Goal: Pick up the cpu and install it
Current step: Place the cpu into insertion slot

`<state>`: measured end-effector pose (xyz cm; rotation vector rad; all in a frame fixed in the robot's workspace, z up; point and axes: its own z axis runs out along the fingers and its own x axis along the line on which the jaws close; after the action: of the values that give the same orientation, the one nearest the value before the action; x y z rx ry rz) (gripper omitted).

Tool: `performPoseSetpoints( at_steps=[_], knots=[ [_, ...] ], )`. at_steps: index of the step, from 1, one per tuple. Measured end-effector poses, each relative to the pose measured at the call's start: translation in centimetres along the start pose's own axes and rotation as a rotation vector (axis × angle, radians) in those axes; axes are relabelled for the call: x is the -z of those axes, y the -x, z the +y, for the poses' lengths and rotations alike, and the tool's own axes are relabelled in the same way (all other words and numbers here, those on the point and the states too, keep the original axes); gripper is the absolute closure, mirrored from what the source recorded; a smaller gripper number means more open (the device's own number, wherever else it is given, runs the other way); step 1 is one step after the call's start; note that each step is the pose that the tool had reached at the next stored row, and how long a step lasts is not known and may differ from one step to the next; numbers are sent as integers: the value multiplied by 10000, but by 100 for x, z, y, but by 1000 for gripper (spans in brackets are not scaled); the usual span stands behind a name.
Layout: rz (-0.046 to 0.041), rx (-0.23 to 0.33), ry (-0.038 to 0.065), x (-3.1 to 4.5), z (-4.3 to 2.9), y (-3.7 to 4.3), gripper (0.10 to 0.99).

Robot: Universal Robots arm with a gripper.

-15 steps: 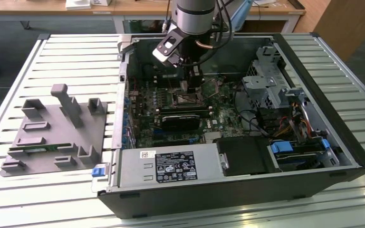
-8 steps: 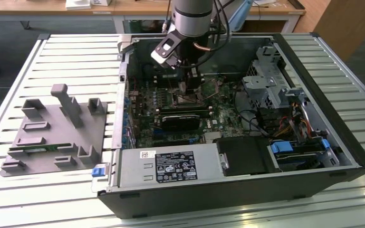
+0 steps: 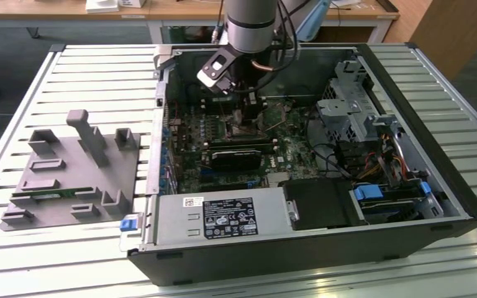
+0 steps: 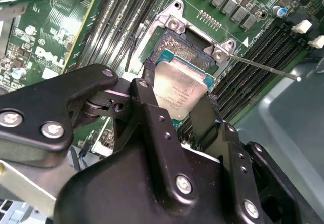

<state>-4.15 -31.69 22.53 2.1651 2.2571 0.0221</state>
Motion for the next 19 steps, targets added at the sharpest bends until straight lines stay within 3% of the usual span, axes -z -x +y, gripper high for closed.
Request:
performPoseSetpoints(
  at_steps=[9,19],
  knots=[
    [0,-4,0,-146,-25,-1,557],
    [-3,-93,0,-222,-30,-1,557]
  ],
)
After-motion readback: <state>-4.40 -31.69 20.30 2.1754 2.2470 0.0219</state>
